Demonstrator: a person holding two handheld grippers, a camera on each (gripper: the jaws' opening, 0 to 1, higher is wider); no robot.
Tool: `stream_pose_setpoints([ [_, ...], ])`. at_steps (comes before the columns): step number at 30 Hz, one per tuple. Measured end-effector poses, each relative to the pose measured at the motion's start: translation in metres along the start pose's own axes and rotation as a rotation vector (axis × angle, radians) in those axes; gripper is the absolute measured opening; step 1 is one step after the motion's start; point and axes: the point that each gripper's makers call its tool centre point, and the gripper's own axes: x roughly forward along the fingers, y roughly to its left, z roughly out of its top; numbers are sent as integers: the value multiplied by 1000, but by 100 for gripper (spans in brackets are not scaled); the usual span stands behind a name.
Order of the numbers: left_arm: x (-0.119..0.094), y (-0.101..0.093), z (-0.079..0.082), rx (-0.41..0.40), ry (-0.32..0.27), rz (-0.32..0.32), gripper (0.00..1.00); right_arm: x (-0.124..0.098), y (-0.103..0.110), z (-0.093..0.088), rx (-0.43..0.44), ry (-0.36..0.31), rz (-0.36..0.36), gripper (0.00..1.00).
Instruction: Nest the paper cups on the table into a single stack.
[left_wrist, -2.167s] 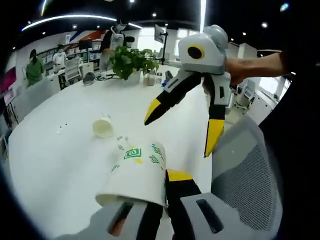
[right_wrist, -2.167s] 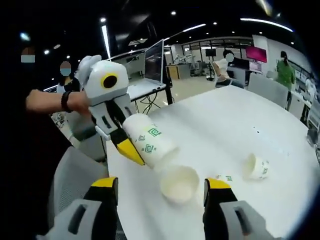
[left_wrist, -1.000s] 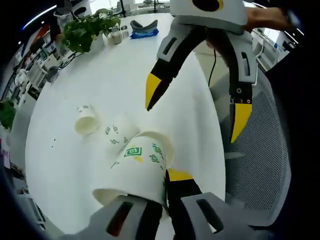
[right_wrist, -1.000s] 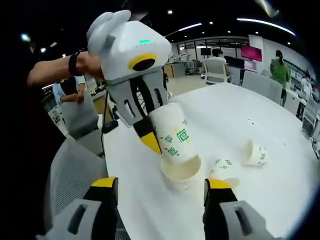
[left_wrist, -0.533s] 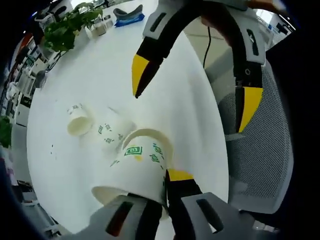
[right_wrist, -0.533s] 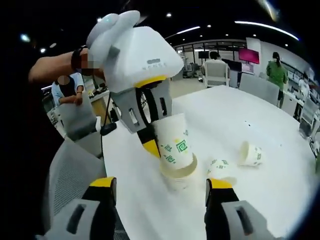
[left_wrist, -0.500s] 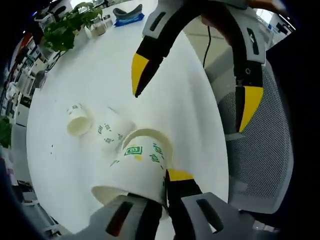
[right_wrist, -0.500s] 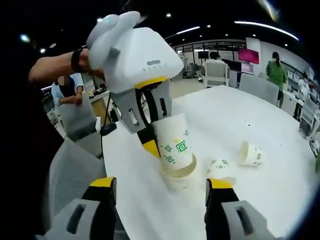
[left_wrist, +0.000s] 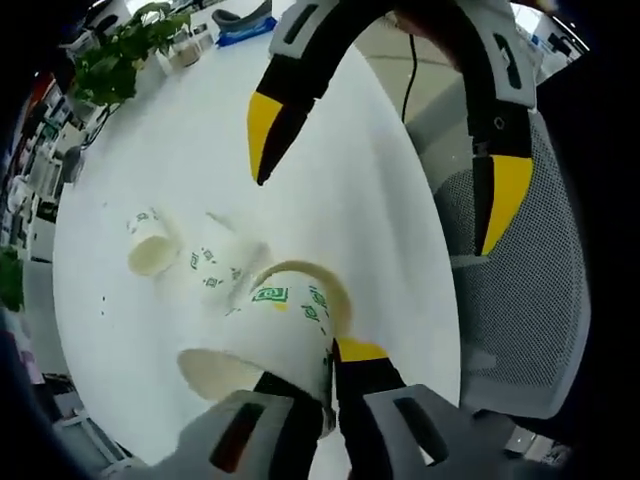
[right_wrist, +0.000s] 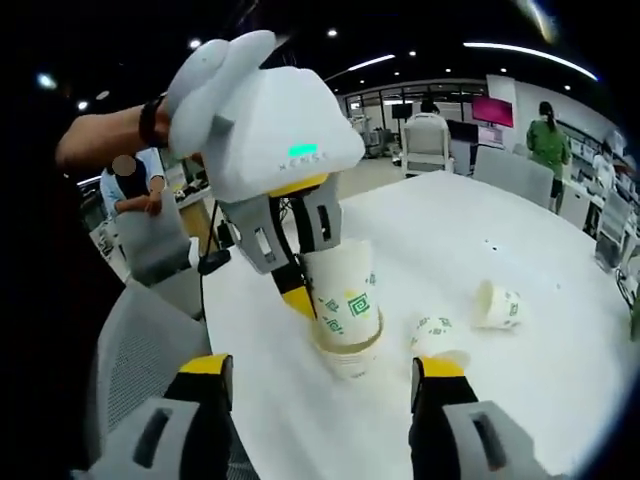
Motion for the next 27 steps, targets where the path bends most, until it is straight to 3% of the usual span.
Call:
stream_pose_setpoints([
  [27,6,-7,7,35,5,-32,5,-1,-1,-3,41,-22,-4,73],
])
